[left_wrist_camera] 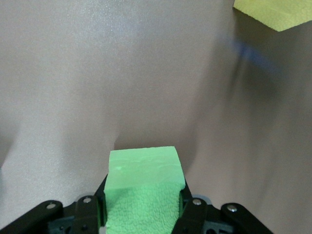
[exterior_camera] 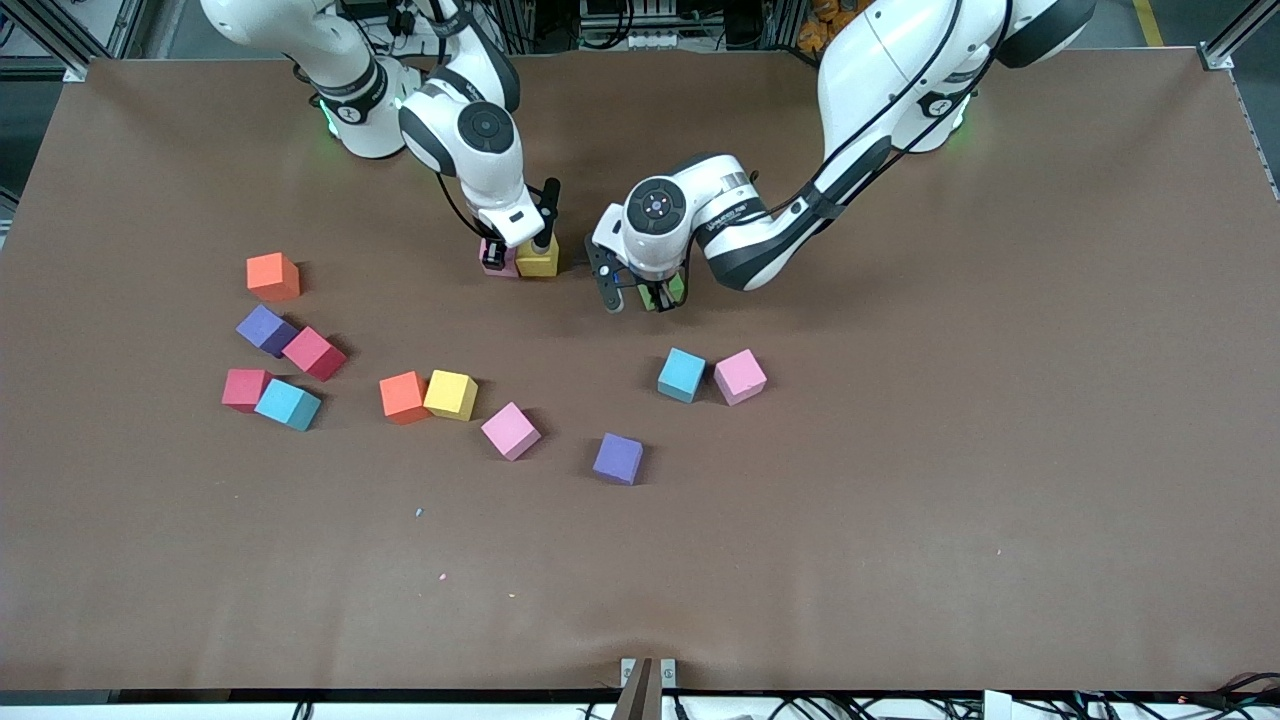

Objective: Arrange 11 blocks into digit 3

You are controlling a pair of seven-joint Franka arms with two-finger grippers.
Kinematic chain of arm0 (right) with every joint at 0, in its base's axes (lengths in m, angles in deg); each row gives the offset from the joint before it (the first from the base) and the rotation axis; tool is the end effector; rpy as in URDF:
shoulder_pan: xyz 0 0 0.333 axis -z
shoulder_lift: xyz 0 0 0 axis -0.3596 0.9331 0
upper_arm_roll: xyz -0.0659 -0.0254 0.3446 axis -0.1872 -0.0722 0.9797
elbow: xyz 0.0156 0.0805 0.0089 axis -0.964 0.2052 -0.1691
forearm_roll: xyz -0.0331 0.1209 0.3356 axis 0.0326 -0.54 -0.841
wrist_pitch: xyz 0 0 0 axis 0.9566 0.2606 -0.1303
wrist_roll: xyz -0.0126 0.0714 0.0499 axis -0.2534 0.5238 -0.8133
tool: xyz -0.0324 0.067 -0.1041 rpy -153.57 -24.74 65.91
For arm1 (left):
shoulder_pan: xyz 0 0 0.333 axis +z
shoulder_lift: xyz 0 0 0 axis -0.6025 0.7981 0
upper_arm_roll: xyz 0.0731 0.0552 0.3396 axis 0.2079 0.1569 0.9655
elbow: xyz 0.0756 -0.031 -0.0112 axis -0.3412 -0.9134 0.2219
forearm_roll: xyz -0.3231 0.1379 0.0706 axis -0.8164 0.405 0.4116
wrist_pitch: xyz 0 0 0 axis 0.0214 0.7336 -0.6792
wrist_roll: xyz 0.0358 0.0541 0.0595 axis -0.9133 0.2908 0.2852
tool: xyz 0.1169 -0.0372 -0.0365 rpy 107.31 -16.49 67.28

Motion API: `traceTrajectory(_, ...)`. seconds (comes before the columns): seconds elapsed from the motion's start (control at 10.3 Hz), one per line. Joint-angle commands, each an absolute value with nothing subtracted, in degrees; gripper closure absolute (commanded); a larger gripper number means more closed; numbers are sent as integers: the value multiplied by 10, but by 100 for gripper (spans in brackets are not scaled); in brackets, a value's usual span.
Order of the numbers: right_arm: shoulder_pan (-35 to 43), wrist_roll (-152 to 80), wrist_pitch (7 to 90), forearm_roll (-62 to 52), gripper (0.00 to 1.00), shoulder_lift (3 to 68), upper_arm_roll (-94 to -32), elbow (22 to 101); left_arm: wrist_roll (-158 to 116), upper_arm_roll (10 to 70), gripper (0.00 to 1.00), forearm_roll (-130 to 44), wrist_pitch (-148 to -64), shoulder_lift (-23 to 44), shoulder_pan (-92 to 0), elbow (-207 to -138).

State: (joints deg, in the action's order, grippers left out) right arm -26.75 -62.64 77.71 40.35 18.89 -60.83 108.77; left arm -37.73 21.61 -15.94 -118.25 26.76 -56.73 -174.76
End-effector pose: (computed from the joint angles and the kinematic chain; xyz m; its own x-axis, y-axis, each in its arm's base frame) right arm 0.3011 0.2940 0.2547 0.1165 0.9773 -0.1772 0.9921 -0.1230 -0.0261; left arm 0.4006 -0.5003 0.2360 0.2932 -0.9555 -0.0318 -0.9358 -0.2936 0.1951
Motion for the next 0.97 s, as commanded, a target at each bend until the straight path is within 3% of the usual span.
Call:
traceTrajectory(0.0,-275,-612,789,415,98,191,-610,1093,-375,219,100,-145,-1181,277,-575,-1734)
traceTrajectory(0.1,-275,-611,789,414,90,191,-610,1093,-372,219,100,-146,-1181,277,-575,-1734)
traceTrajectory(0.19,-275,-604,786,414,40,191,-610,1093,-371,219,100,-146,-1181,277,-575,-1735)
traceTrajectory(0.29,-276,-589,780,414,0,190,-610,1092,-359,218,100,-146,-1180,275,-575,-1735)
traceTrajectory(0.87,-264,-592,638,414,0,80,-615,1085,-291,196,100,-158,-1162,263,-575,-1738)
